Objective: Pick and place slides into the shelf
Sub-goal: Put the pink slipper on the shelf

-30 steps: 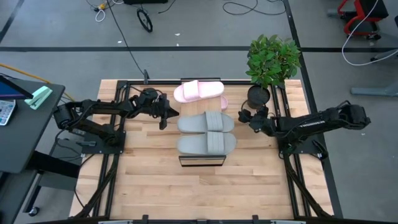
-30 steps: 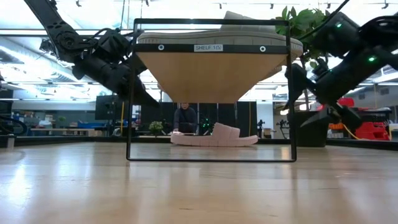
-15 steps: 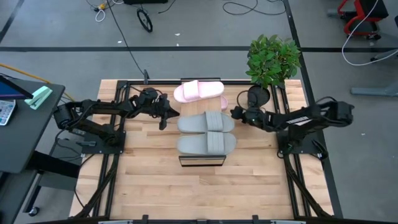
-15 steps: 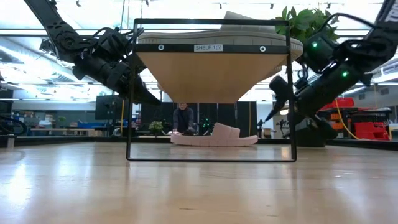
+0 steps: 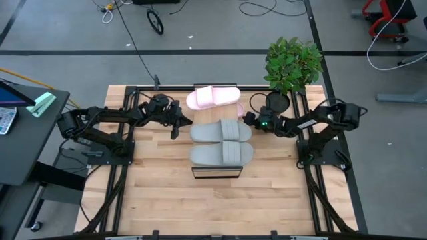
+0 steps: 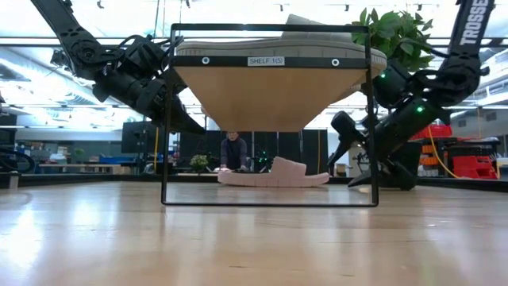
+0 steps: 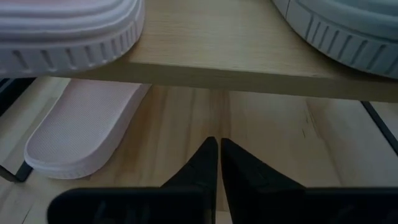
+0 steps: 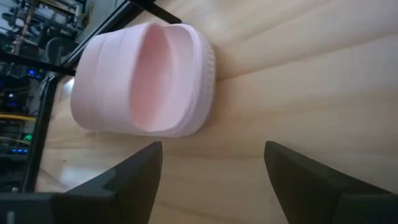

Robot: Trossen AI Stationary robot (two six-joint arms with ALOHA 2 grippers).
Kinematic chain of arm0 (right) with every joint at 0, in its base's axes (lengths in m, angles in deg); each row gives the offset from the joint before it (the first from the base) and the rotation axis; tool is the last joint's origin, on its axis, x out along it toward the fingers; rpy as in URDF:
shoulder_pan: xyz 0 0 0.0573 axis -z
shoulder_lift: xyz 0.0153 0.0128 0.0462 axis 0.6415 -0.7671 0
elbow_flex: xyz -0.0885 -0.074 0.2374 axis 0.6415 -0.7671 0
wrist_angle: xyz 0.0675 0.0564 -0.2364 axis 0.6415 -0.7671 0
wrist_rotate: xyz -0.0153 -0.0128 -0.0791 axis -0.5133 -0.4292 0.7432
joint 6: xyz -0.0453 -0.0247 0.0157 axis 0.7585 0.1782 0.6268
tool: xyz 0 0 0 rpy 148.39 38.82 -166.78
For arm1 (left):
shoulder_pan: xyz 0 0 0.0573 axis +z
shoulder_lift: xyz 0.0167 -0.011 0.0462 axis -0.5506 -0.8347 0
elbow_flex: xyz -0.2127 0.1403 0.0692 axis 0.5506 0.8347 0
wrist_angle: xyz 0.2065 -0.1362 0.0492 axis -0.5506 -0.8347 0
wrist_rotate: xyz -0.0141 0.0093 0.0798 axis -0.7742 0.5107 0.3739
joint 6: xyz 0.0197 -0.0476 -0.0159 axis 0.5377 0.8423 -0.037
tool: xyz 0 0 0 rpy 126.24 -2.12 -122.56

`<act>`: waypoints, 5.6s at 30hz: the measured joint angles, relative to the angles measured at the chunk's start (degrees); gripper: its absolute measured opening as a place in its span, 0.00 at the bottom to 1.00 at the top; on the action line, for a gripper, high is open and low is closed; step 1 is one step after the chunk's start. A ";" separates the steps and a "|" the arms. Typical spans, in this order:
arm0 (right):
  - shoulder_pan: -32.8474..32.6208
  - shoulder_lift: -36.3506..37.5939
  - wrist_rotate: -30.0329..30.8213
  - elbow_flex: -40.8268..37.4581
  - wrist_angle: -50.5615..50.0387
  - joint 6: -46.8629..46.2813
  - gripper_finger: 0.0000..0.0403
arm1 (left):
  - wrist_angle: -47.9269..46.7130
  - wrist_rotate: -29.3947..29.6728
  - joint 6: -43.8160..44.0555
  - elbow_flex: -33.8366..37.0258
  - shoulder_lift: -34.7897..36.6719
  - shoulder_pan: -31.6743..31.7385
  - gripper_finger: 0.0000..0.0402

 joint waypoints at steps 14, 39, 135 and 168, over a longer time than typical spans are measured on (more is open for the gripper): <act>4.10 -3.03 -1.62 3.02 -0.48 0.86 0.71 | -0.02 0.00 0.35 0.00 0.00 0.00 0.08; 4.40 -6.68 -1.69 8.07 -4.41 2.09 0.66 | -0.33 0.00 0.37 0.00 0.00 0.04 0.06; -1.60 1.66 5.91 14.85 -41.01 11.14 0.06 | -2.60 -0.02 1.47 0.02 0.00 0.02 0.08; -13.96 27.17 24.68 14.82 -72.57 0.53 0.06 | -2.74 0.00 1.51 0.02 0.00 0.03 0.04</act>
